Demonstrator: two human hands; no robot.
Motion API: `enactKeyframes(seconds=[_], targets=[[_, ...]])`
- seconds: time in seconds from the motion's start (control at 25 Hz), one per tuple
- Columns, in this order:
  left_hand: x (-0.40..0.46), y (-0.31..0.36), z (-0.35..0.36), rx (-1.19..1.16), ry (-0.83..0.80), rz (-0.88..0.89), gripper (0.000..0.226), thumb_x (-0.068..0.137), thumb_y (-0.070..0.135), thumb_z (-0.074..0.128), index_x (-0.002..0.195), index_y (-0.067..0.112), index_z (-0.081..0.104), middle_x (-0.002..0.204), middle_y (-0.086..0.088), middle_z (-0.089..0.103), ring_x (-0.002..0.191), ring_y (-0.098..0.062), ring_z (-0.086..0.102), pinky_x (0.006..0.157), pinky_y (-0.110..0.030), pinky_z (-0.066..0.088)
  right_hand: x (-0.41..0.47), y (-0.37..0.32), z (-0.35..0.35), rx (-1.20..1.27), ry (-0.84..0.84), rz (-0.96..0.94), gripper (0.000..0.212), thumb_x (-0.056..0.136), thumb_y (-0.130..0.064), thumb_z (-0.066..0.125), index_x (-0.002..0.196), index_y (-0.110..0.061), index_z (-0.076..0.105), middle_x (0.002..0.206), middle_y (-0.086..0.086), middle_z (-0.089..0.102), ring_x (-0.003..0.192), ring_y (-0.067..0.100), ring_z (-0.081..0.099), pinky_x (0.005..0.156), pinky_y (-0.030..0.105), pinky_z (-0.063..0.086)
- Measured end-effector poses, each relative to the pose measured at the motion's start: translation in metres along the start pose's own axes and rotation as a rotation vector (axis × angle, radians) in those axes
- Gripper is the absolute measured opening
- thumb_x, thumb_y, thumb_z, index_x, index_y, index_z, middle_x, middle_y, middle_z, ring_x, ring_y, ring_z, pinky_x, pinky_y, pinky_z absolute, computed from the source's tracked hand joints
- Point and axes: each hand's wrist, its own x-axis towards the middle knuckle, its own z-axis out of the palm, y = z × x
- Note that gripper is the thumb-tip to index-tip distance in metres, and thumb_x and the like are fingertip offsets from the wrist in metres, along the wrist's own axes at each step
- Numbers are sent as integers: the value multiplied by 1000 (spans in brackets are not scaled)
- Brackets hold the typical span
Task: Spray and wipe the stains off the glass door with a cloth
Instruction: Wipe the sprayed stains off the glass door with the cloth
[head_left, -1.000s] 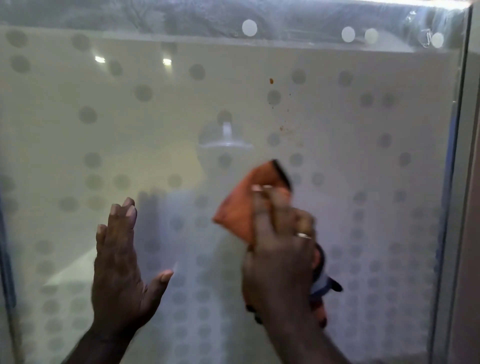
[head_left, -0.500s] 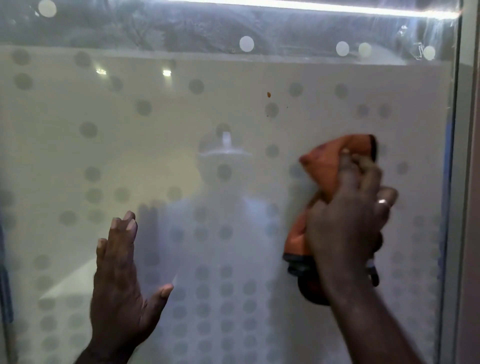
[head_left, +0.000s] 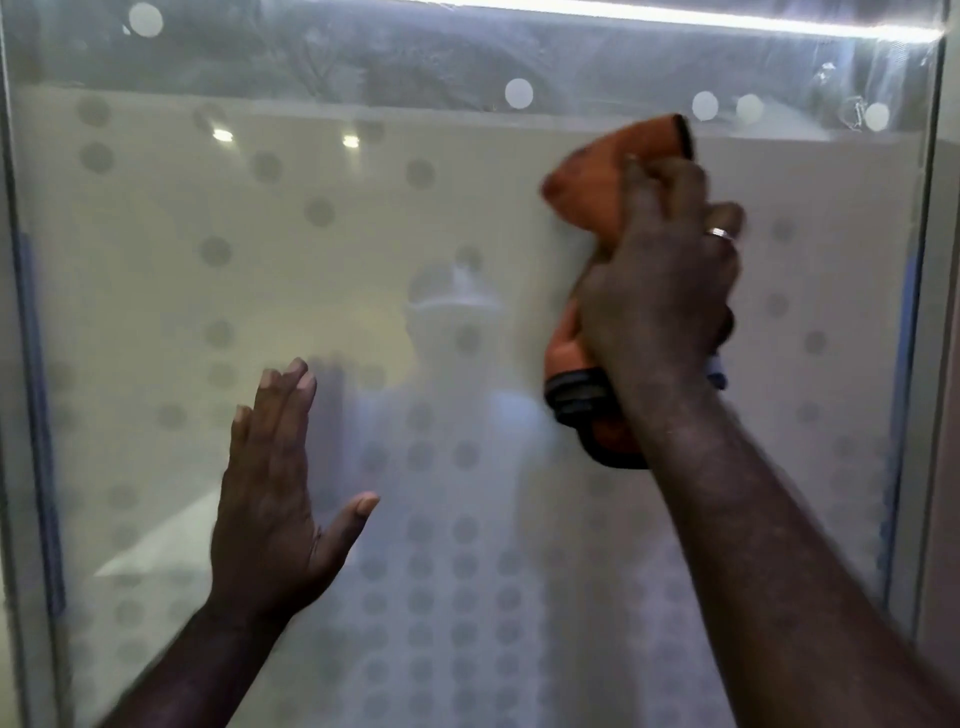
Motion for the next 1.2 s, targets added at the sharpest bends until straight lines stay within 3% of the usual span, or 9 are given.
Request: enactKeyframes(seconds=[0.2,0.28,0.36,0.48,0.56,0.68,0.88,1.08,1.2], targets=[[0,-5,-11,34,20,3,80,95,60,33,155,11,15,160,-1,22,153,-20,10,124,-35,7,-46,10,-8,-23,-22,232,62,79,-8,51,140,-22,42,147,6,34,110,39,39,91,45,37],[-2,-5,-9,50,22,1,80,96,60,33,154,8,17,160,-2,23,153,-20,11,124,-36,7,-72,-21,-3,-20,-62,98,64,78,-7,53,140,-21,42,147,6,36,107,37,39,87,44,38],[-2,-4,-9,62,25,-1,79,96,59,33,154,7,18,159,-3,24,153,-21,12,124,-37,7,-82,-59,1,55,-93,-174,65,76,-6,51,139,-17,44,146,8,40,106,36,37,85,43,39],[-2,-3,-10,67,27,-7,79,96,60,33,153,7,19,159,-6,25,152,-22,12,124,-37,8,-45,-86,4,71,-105,-432,62,77,-6,39,139,-12,44,146,11,41,111,38,41,84,42,41],[-3,-4,-10,61,34,-5,79,96,60,33,153,7,20,158,-5,26,152,-22,13,124,-37,8,-5,-75,5,40,-63,-358,58,82,-7,41,140,-17,43,148,8,38,111,40,43,85,42,41],[-3,-5,-10,52,35,-4,79,96,60,32,152,5,21,158,-4,26,152,-21,12,124,-35,7,34,-13,3,12,8,-27,53,89,-17,40,139,-32,39,149,-1,34,113,39,42,88,47,43],[-3,-5,-9,35,33,-6,80,96,60,33,153,5,20,158,-5,26,152,-21,12,124,-36,6,11,96,-11,-20,3,183,50,83,-17,50,132,-22,44,139,8,37,115,42,40,92,52,43],[-5,-7,-9,14,43,-12,79,96,58,34,153,5,19,159,-3,22,152,-21,11,124,-37,7,-63,105,-13,56,13,275,59,82,-10,52,139,-23,40,143,6,35,116,39,36,92,49,39],[-4,-5,-9,-4,30,-23,79,96,58,34,153,4,19,159,-4,22,153,-20,10,124,-37,6,-111,87,-18,92,-90,307,69,78,-2,53,141,-24,39,146,4,32,117,40,34,85,50,43]])
